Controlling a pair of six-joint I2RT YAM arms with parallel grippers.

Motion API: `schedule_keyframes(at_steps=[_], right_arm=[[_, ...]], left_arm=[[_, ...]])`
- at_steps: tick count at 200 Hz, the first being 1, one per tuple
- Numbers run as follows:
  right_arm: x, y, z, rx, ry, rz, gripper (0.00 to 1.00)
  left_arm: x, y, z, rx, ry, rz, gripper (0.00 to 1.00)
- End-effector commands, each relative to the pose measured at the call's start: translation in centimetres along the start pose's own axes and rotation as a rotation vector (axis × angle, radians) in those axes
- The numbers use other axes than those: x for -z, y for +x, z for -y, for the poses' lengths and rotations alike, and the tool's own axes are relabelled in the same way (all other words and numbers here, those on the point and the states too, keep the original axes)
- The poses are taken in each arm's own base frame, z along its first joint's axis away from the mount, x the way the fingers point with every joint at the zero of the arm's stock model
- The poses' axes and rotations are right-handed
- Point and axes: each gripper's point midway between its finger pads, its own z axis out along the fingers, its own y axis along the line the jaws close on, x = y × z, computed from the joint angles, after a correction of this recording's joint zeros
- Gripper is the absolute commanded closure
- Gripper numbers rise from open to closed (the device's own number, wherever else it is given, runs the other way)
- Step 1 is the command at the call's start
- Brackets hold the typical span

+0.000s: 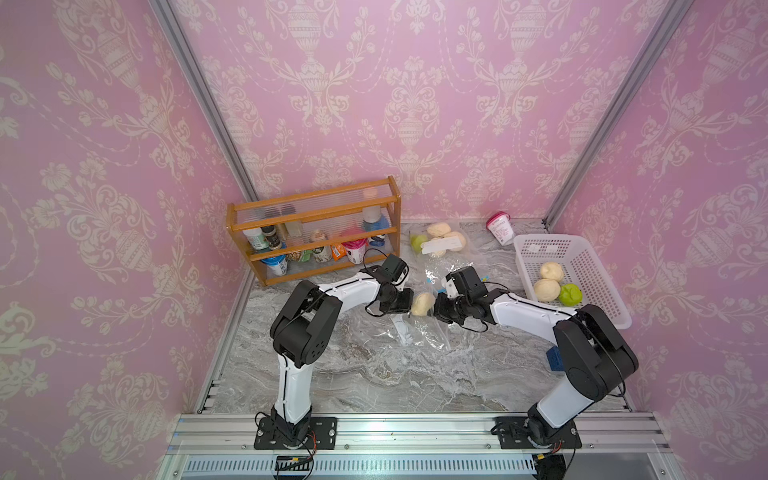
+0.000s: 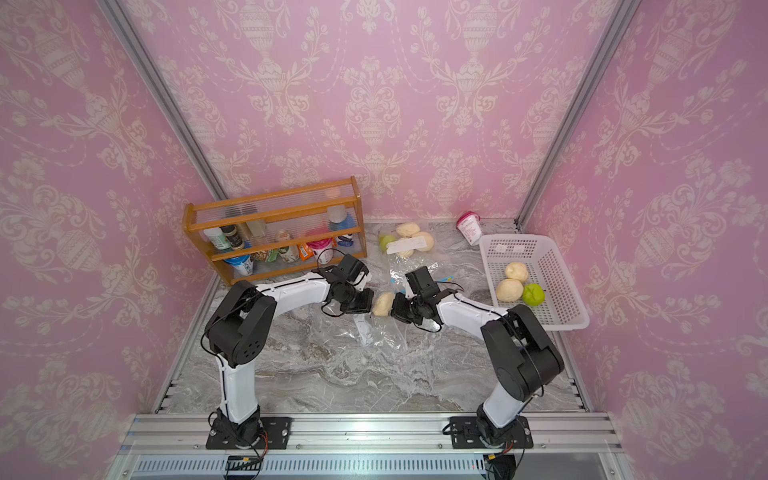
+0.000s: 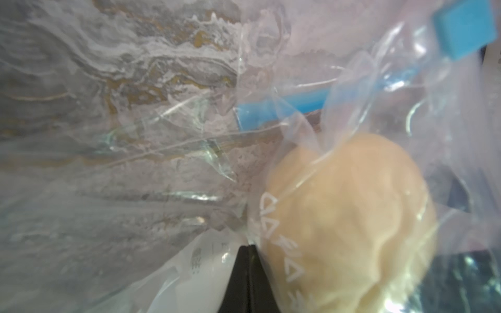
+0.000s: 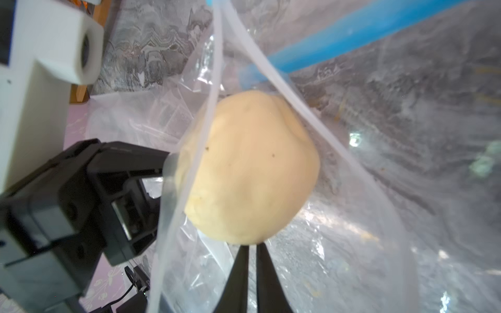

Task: Open the zip-top bag and take out the pear
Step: Pick up the pear from the zipper food storage bag.

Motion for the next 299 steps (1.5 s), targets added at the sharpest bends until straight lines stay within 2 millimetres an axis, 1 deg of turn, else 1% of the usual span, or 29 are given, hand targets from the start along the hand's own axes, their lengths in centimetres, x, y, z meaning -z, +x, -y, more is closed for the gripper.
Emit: schedule_keyframes(at_steps=[1,15,38,60,68,76,89,105,127,142,150,169,199,226,274,299], right_arm=[[1.3,-2.0,-0.4,0.014,0.027,0.096,0.7],[1.6,-1.7,-1.4,0.036,-0.014,0.081,0.61],[2.5,-0.4,-1.6,0.045,-0.035,0.051,0.58],[3.5,0.7,-1.2,0.028,-0.032,0.039,0.55],[3.7,1.0,-1.0,0.025,-0.028,0.038,0.53],[4.1,1.1,-0.9,0.02,-0.021,0.039,0.51],[4.5,1.3,-0.7,0.019,-0.011,0.041,0.49],[5.0,1.4,-0.8,0.024,-0.009,0.039,0.44],[5.4,1.8,-0.9,0.028,-0.005,0.022,0.4],[5.8,1.8,-0.6,0.014,0.01,0.034,0.37],[5.9,1.8,-0.4,0.004,0.013,0.042,0.37],[5.7,2.0,-0.5,-0.017,-0.01,0.037,0.37],[4.3,2.6,-0.3,-0.056,-0.047,0.003,0.37],[3.3,2.7,-0.3,-0.088,-0.073,-0.006,0.37],[2.6,2.5,0.1,-0.117,-0.073,0.005,0.37],[2.2,2.5,0.3,-0.131,-0.072,0.002,0.37]], left_arm=[[0.9,1.7,1.7,-0.074,0.067,-0.045,0.98],[1.2,1.8,1.8,-0.083,0.066,-0.047,0.98],[2.4,1.3,0.7,-0.077,-0.009,-0.043,0.98],[4.4,0.2,-1.0,-0.037,-0.119,-0.017,0.98],[5.3,-0.4,-1.4,-0.033,-0.154,0.006,0.98],[6.2,-0.9,-1.3,-0.04,-0.174,0.029,0.97],[7.4,-1.9,-0.2,-0.067,-0.16,0.056,0.94],[8.4,-2.8,1.8,-0.088,-0.093,0.074,0.9],[9.1,-3.4,4.6,-0.097,0.002,0.088,0.87],[8.7,-3.4,6.0,-0.1,0.06,0.078,0.85],[8.3,-3.3,6.2,-0.09,0.066,0.063,0.84],[6.7,-3.0,5.5,-0.07,0.034,0.037,0.85],[4.6,-2.3,4.6,-0.045,0.018,0.006,0.89],[3.7,-1.9,3.7,-0.037,-0.006,-0.003,0.91],[2.5,-0.9,3.6,-0.022,-0.001,-0.032,0.93],[2.1,0.0,3.7,-0.02,0.003,-0.051,0.93]])
